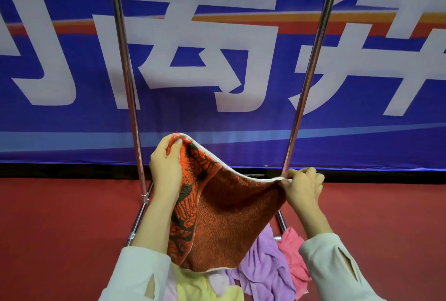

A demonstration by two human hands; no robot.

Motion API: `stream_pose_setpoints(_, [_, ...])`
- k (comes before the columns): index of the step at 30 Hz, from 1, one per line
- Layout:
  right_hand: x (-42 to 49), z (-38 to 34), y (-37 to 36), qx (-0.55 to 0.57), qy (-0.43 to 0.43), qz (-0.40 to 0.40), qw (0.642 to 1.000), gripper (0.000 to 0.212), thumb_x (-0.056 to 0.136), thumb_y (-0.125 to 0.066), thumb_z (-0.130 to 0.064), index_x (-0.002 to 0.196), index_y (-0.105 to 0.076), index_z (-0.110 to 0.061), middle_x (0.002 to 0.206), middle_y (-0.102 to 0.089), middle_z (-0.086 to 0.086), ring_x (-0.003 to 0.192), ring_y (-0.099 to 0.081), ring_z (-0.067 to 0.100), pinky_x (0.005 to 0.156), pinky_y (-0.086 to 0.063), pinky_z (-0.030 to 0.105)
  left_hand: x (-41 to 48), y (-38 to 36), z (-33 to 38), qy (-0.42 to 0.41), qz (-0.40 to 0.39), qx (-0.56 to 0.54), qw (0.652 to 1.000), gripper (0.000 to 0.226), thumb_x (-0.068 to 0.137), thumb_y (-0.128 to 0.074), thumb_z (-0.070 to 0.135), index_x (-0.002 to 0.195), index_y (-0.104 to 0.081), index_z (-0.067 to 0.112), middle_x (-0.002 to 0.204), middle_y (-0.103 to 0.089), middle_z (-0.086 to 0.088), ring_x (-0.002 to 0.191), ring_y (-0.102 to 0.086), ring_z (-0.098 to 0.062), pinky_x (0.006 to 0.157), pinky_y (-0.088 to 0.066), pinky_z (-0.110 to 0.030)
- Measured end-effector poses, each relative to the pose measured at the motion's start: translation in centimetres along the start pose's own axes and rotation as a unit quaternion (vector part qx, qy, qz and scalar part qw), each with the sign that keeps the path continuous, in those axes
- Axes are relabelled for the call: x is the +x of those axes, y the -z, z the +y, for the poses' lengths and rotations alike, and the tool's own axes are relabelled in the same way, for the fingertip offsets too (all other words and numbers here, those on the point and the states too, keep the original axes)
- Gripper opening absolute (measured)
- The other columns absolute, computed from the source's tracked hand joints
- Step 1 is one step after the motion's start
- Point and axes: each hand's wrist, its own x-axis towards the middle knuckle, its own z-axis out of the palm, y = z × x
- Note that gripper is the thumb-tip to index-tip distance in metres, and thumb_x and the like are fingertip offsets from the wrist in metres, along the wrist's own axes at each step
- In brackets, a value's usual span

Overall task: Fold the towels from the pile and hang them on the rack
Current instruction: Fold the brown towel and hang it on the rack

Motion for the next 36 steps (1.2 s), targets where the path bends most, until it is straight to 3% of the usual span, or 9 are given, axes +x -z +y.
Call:
stream_pose_setpoints(2, [0.3, 0.4, -0.2, 0.129, -0.012, -0.007, 0.992, 0.008, 0.089, -0.062, -0.022, 0.091, -0.067, -0.016, 0.106, -0.059, 0.012, 0.109, -0.050, 0.035, 0.088, -0.037, 0.036, 0.4, 0.2, -0.5, 0.017, 0.011, -0.001, 1.000, 0.014, 0.093, -0.057, 0.020, 0.097, -0.069, 0.026, 0.103, -0.070, -0.004, 0.105, -0.062, -0.025, 0.097, -0.048, -0.041])
stream_pose_setpoints(6, [0.2, 1.2, 1.0, 0.413, -0.087, 0.054, 0.905, 0.016, 0.080, -0.071, -0.010, 0.071, -0.064, -0.021, 0.075, -0.065, 0.002, 0.077, -0.059, 0.022, 0.073, -0.046, 0.034, 0.7, 0.9, -1.4, 0.068, 0.033, 0.009, 0.997, 0.015, 0.092, -0.059, 0.016, 0.101, -0.069, 0.022, 0.104, -0.069, 0.001, 0.106, -0.062, -0.019, 0.101, -0.047, -0.042])
stream_pose_setpoints(12, [0.5, 0.8, 3.0, 0.576, -0.102, 0.123, 0.802, 0.009, 0.088, -0.065, -0.004, 0.093, -0.068, -0.010, 0.077, -0.065, -0.002, 0.070, -0.058, 0.007, 0.065, -0.048, 0.013, 0.6, 0.8, -2.4, 0.148, 0.017, -0.017, 0.989, 0.021, 0.092, -0.056, 0.005, 0.084, -0.066, 0.022, 0.090, -0.067, -0.006, 0.093, -0.063, -0.026, 0.096, -0.050, -0.046])
stream_pose_setpoints(18, [0.9, 1.7, 3.0, 0.556, -0.106, 0.152, 0.810, 0.008, 0.094, -0.058, -0.013, 0.095, -0.066, -0.014, 0.086, -0.065, -0.001, 0.086, -0.059, 0.014, 0.083, -0.047, 0.027, 0.6, 0.6, -2.5, 0.136, -0.039, 0.037, 0.989, 0.019, 0.091, -0.060, 0.020, 0.073, -0.067, 0.020, 0.082, -0.070, -0.007, 0.085, -0.064, -0.025, 0.086, -0.051, -0.043])
stream_pose_setpoints(22, [1.0, 1.7, 3.3, 0.433, -0.108, 0.145, 0.883, 0.014, 0.093, -0.056, -0.017, 0.102, -0.066, -0.011, 0.096, -0.063, 0.006, 0.093, -0.056, 0.021, 0.085, -0.043, 0.033, 0.5, 0.6, -2.6, 0.105, -0.038, 0.079, 0.991, 0.042, 0.082, -0.062, 0.047, 0.074, -0.064, 0.006, 0.070, -0.060, -0.008, 0.069, -0.052, -0.021, 0.068, -0.044, -0.039])
stream_pose_setpoints(26, [0.2, 0.1, 3.6, 0.362, -0.084, 0.052, 0.927, 0.014, 0.088, -0.056, -0.013, 0.099, -0.056, -0.022, 0.081, -0.058, 0.003, 0.082, -0.055, 0.026, 0.076, -0.045, 0.035, -1.0, -0.7, -0.5, 0.038, -0.048, 0.144, 0.988, 0.036, 0.093, -0.057, 0.039, 0.078, -0.064, 0.007, 0.069, -0.061, -0.006, 0.071, -0.052, -0.024, 0.073, -0.043, -0.038])
stream_pose_setpoints(28, [-0.3, -1.1, 3.6, 0.380, -0.055, -0.016, 0.923, 0.016, 0.083, -0.056, -0.011, 0.089, -0.058, -0.026, 0.077, -0.062, 0.007, 0.072, -0.059, 0.026, 0.071, -0.056, 0.042, -2.2, -1.9, 0.4, 0.007, -0.078, 0.162, 0.984, 0.032, 0.093, -0.057, 0.036, 0.081, -0.063, 0.007, 0.071, -0.065, -0.011, 0.073, -0.056, -0.025, 0.073, -0.043, -0.035])
stream_pose_setpoints(31, [-1.8, -3.6, 4.0, 0.437, 0.024, -0.108, 0.892, 0.019, 0.086, -0.056, 0.001, 0.084, -0.061, -0.017, 0.067, -0.059, 0.007, 0.057, -0.055, 0.016, 0.046, -0.050, 0.026, -3.7, -3.4, 0.9, -0.015, -0.127, 0.180, 0.975, 0.028, 0.089, -0.062, 0.036, 0.077, -0.065, 0.011, 0.068, -0.068, -0.006, 0.069, -0.061, -0.022, 0.067, -0.043, -0.027])
stream_pose_setpoints(36, [-3.9, -6.9, 4.5, 0.457, 0.145, -0.155, 0.864, 0.006, 0.088, -0.066, -0.011, 0.087, -0.065, -0.017, 0.071, -0.052, 0.009, 0.068, -0.056, 0.018, 0.064, -0.056, 0.042, -4.8, -4.8, 1.2, -0.006, -0.156, 0.145, 0.977, 0.019, 0.085, -0.068, 0.036, 0.080, -0.072, 0.017, 0.072, -0.071, 0.004, 0.075, -0.067, -0.011, 0.072, -0.047, -0.026])
